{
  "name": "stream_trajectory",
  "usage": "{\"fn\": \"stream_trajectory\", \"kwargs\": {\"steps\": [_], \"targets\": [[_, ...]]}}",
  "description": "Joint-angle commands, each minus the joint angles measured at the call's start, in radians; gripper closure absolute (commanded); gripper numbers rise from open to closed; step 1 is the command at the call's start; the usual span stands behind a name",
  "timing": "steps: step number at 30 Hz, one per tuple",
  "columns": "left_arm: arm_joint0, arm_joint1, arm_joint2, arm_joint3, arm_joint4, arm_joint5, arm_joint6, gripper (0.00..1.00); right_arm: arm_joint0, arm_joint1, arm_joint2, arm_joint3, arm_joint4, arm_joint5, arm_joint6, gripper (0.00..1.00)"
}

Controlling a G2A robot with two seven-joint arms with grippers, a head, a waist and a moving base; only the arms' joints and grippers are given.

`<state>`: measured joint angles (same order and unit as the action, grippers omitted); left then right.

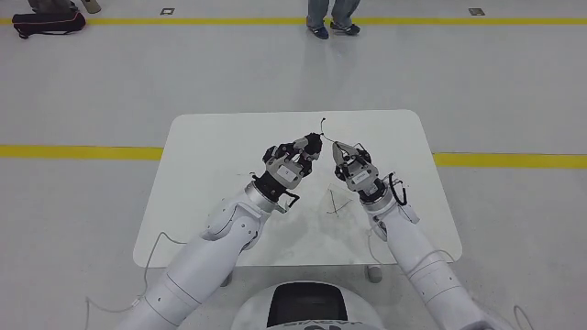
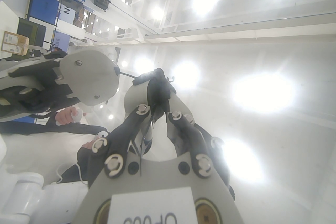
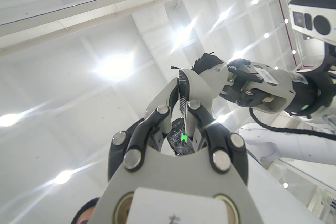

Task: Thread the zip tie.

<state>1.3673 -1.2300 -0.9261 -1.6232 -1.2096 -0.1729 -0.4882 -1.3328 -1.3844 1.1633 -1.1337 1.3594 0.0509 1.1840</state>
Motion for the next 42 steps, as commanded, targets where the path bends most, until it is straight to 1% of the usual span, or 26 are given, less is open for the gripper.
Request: {"fn": "stream_trajectory", "kwargs": {"steps": [1, 25, 42], "targets": [[0.0, 0.0, 0.0, 0.0, 0.0, 0.0, 0.0, 1.0, -0.001, 0.0, 0.003, 0.0, -0.001, 0.001, -0.001, 1.0], [0.0, 0.0, 0.0, 0.0, 0.0, 0.0, 0.0, 1.0, -0.022, -0.001, 0.036, 0.002, -0.011, -0.002, -0.007, 1.0], [0.0, 0.0, 0.0, 0.0, 0.0, 0.0, 0.0, 1.0, -0.027, -0.002, 0.057, 0.018, -0.012, -0.007, -0.013, 1.0]]}}
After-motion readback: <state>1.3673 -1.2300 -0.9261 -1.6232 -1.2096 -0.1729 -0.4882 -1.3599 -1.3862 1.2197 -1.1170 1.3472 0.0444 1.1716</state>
